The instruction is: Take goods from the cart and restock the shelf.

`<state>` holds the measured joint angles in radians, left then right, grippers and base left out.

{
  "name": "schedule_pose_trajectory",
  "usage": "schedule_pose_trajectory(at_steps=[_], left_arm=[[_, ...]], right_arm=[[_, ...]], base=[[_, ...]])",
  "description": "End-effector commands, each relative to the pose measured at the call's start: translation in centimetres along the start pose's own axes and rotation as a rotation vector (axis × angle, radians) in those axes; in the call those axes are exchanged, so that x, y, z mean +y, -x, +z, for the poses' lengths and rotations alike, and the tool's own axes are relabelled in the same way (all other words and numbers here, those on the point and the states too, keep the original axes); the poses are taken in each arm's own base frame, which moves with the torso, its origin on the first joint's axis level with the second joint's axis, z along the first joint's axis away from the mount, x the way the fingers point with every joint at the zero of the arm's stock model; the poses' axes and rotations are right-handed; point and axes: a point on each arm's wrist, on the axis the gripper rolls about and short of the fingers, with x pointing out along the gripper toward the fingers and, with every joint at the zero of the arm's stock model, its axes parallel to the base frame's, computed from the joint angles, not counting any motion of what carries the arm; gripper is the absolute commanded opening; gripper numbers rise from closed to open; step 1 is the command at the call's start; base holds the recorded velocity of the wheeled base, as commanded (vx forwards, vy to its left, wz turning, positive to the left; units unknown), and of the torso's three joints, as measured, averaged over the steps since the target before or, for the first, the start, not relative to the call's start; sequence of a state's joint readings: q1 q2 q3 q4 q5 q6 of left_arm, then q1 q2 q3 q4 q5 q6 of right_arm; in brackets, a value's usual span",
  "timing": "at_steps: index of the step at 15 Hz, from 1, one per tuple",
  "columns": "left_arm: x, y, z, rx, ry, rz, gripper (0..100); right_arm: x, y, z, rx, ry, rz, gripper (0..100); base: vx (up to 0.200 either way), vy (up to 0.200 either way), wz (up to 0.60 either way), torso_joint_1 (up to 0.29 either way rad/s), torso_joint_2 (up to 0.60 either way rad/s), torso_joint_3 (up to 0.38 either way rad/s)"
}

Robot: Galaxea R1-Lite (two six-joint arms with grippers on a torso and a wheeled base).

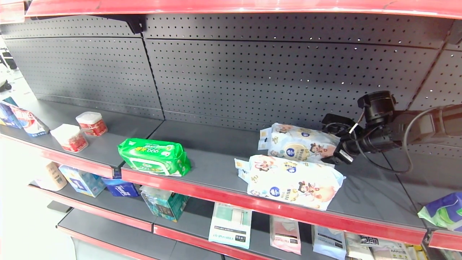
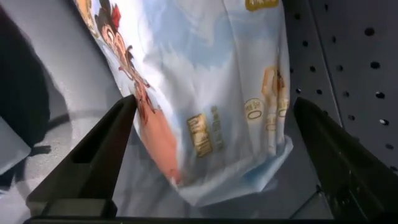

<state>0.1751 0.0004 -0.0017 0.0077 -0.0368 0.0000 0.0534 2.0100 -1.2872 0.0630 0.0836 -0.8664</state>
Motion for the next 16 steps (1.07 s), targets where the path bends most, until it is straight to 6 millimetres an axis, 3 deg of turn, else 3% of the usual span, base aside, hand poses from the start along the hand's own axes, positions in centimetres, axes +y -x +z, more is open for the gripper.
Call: schedule_pose_trajectory(at_steps=[1,12,16], left_arm=[[0.0,0.0,0.0,0.0,0.0,0.0,100],[0.0,0.0,0.0,0.0,0.0,0.0,100],[0.0,0.0,0.0,0.0,0.0,0.0,100]], right_arm=[[-0.1,0.0,0.0,0.005,-0.002,-0.007,100],[-0.3,0.1,-0.8,0.051,-0.024,-0.035,100],[-0.1,3.2,-1.3,0.034,-0.176,-0.058,100]], base=[[0.0,0.0,0.0,0.0,0.0,0.0],[0.0,0.0,0.0,0.0,0.0,0.0],[0.0,0.0,0.0,0.0,0.0,0.0]])
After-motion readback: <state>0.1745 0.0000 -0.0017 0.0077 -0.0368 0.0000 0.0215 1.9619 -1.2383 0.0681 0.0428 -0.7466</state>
